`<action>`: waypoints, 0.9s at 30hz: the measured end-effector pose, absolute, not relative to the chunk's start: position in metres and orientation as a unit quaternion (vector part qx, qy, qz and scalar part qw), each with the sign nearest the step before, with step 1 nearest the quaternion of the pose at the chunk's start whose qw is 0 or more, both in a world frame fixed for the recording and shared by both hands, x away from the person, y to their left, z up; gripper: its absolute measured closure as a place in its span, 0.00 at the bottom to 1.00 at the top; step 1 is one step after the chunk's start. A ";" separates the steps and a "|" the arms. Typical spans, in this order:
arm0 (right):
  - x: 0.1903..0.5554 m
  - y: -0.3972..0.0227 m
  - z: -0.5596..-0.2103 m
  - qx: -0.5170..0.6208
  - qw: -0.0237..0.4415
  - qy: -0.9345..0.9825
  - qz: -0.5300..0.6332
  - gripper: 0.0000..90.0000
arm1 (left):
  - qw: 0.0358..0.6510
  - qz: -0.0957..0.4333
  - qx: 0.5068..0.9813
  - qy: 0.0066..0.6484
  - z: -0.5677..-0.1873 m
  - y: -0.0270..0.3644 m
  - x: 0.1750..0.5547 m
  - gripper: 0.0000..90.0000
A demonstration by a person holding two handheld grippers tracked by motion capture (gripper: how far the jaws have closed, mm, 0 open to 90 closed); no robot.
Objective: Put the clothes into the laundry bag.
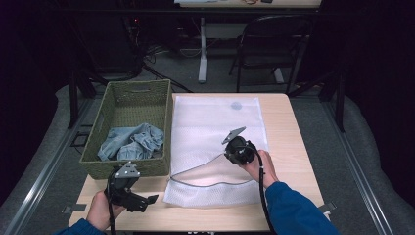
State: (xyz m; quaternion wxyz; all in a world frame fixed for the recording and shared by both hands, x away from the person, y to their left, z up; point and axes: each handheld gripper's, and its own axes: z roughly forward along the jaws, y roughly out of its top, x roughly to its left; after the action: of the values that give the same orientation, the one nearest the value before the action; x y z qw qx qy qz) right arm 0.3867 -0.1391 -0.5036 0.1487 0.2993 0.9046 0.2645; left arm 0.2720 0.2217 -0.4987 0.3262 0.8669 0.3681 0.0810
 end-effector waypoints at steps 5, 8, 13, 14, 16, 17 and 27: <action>0.386 -0.142 -0.495 0.295 0.155 0.902 0.276 0.98 | 0.320 0.083 0.876 0.352 -0.498 0.219 0.270 0.05; 0.387 -0.143 -0.493 0.295 0.153 0.900 0.281 0.98 | 0.323 0.087 0.877 0.346 -0.496 0.219 0.268 0.09; 0.388 -0.143 -0.494 0.286 0.150 0.906 0.275 0.98 | 0.330 0.117 0.889 0.296 -0.479 0.220 0.266 0.09; 0.388 -0.143 -0.494 0.286 0.150 0.906 0.275 0.98 | 0.330 0.117 0.889 0.296 -0.479 0.220 0.266 0.08; 0.389 -0.145 -0.495 0.285 0.145 0.907 0.275 0.98 | 0.331 0.122 0.890 0.290 -0.467 0.223 0.271 0.04; 0.389 -0.145 -0.496 0.288 0.143 0.906 0.275 0.98 | 0.331 0.121 0.891 0.288 -0.464 0.225 0.274 0.03; 0.389 -0.144 -0.497 0.288 0.143 0.907 0.272 0.98 | 0.315 0.114 0.899 0.282 -0.433 0.242 0.309 0.00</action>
State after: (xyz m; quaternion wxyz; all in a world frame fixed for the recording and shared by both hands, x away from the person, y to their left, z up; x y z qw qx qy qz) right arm 0.3886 -0.1444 -0.4967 0.1432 0.2875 0.9071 0.2719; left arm 0.3090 0.2416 -0.4334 0.3149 0.8991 0.2819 0.1142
